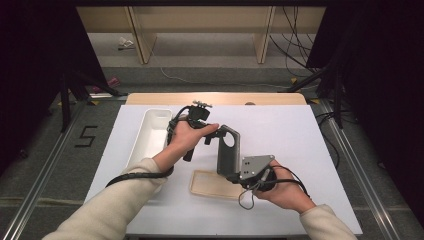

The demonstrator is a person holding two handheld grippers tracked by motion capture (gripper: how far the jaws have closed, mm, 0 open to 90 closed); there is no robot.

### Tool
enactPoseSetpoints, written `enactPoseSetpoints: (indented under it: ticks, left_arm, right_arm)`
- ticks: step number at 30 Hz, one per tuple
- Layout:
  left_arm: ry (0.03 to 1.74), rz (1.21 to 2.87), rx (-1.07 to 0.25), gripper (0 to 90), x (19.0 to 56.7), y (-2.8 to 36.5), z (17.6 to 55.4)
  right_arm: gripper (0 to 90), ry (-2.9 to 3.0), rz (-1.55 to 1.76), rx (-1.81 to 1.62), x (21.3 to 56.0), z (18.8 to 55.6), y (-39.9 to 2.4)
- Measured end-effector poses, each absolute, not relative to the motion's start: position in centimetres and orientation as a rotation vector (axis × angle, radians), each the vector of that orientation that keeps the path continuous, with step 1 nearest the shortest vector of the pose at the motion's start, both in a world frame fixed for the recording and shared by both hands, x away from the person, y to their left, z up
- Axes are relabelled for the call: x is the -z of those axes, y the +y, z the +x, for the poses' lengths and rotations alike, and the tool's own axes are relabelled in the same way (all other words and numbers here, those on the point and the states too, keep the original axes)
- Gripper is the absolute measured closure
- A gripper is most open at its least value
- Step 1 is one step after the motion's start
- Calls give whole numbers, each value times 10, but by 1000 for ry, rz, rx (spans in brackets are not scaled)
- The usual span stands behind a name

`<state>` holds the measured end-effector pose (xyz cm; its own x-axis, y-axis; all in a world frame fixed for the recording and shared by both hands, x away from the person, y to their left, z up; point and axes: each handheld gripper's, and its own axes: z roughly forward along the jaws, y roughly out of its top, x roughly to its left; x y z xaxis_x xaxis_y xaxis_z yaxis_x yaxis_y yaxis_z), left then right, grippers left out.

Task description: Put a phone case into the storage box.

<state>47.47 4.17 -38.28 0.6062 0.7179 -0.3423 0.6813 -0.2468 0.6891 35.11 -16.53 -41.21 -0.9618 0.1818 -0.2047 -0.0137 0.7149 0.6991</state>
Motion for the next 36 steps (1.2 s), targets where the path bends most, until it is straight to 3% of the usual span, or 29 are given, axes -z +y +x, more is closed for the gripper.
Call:
enactPoseSetpoints:
  ticks: [7,14,33,36]
  left_arm:
    - [1138,1967,4,613,386,39,476]
    - [1171,1951,50,662,388,37,476]
    - [1202,1915,85,687,386,37,476]
    - [1192,1907,82,621,382,37,476]
  right_arm:
    - [890,2660,116,-1082,412,350,-164]
    - [890,2666,97,-1064,413,349,-161]
    - [890,2668,87,-1051,414,349,-160]
    - [890,2669,89,-1041,414,350,-160]
